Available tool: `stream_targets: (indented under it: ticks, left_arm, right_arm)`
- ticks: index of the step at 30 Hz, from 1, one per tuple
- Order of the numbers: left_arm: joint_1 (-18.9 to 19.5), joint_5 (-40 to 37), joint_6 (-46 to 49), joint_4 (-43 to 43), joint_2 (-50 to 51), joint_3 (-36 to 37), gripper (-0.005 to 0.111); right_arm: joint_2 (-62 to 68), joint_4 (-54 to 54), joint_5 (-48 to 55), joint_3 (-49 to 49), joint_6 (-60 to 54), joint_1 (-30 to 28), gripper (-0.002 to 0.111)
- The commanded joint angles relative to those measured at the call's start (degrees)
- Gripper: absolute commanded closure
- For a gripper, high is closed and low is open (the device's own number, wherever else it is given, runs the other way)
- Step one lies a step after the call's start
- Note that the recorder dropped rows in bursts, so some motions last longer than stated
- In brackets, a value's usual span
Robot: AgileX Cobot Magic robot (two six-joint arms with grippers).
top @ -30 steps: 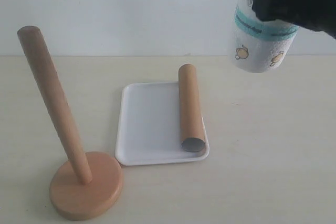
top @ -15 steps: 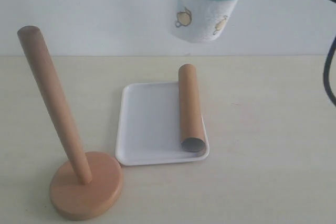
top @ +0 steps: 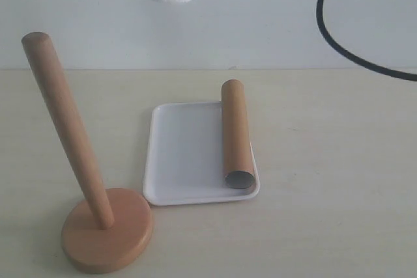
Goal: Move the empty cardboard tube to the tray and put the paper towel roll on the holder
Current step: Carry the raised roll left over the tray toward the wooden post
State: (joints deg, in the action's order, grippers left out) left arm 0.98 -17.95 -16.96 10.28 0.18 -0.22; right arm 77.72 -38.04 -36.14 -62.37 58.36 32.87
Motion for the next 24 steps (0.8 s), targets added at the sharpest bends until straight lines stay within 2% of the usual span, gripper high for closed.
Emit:
stream_targets:
  ticks: [1, 4, 8, 13, 24]
  left_arm:
    - [0.1, -0.1, 0.1, -0.2, -0.2, 0.2, 0.103]
    - [0.1, -0.1, 0.1, -0.2, -0.2, 0.2, 0.103]
    - [0.1, -0.1, 0.1, -0.2, -0.2, 0.2, 0.103]
    - [0.1, -0.1, 0.1, -0.2, -0.2, 0.2, 0.103]
    - [0.1, -0.1, 0.1, -0.2, -0.2, 0.2, 0.103]
  right_arm:
    - [1.3, -0.5, -1.6, -3.4, 0.6, 2.8, 0.108]
    - [2.7, -0.5, -0.3, -5.8, -0.7, 6.0, 0.108]
    - [4.2, -1.3, 6.6, -8.9, -1.8, 9.4, 0.108]
    - [5.1, -1.2, 6.9, -9.7, -1.5, 11.7, 0.108]
    - [5.3, -1.1, 6.9, -9.7, -0.8, 12.4, 0.108]
